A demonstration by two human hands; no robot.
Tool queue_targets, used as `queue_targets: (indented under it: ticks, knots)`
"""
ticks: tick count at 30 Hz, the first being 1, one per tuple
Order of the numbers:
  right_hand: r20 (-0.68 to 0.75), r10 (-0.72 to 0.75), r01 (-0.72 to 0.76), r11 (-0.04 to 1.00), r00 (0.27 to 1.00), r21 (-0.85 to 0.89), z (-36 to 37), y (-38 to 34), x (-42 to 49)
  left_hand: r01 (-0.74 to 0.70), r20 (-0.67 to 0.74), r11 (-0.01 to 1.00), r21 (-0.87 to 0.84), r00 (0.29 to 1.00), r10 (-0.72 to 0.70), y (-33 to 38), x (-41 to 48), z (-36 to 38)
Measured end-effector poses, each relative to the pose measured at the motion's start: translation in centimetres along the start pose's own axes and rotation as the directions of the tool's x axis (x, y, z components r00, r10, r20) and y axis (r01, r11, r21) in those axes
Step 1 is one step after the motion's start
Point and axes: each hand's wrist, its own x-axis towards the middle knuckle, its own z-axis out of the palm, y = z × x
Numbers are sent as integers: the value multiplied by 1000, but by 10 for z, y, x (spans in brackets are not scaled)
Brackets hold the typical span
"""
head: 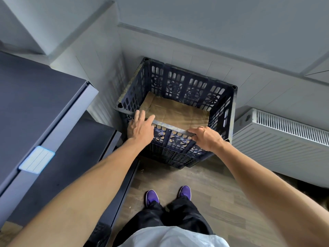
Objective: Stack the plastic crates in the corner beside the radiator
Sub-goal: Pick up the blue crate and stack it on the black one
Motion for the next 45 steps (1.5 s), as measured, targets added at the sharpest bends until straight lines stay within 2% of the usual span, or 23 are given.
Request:
queue_targets:
  ticks: [3, 6, 9, 16, 25, 28, 35, 41, 45]
  knots:
    - [-42, 32, -32, 999, 999, -2, 3, 1, -4, -2, 116, 999, -32, 993, 6, 12, -12, 6]
    - [-43, 52, -52, 999, 998, -4, 6, 1, -5, -9, 336, 999, -33, 941, 20, 10, -12, 4]
    - [-36, 57, -58, 998, 998, -21, 6, -1, -6, -11, 440, 999, -32, 898, 24, 3, -1, -6]
    - [-36, 34, -34, 999, 999, -23, 4, -10, -17, 80, 287, 989, -123, 957, -41, 28, -32, -4]
    - [-94, -113, 111, 993, 989, -30, 4, -3, -52, 147, 146, 973, -176, 982, -122, 61, -93, -1]
    - [-100, -187, 185, 982, 977, -30, 13, 0, -70, 176, 129, 975, -137, 979, -158, 70, -124, 4]
    - [66, -324, 325, 946, 944, -8, 48, -23, -109, 422, 151, 905, -53, 899, -410, 88, -226, 19]
    - [140, -480, 483, 875, 866, 13, 77, -73, -135, 509, 46, 843, -173, 859, -510, 65, -296, 39]
    - [209, -531, 544, 839, 821, -5, 97, -105, -147, 575, 53, 784, -233, 812, -581, 47, -330, 47]
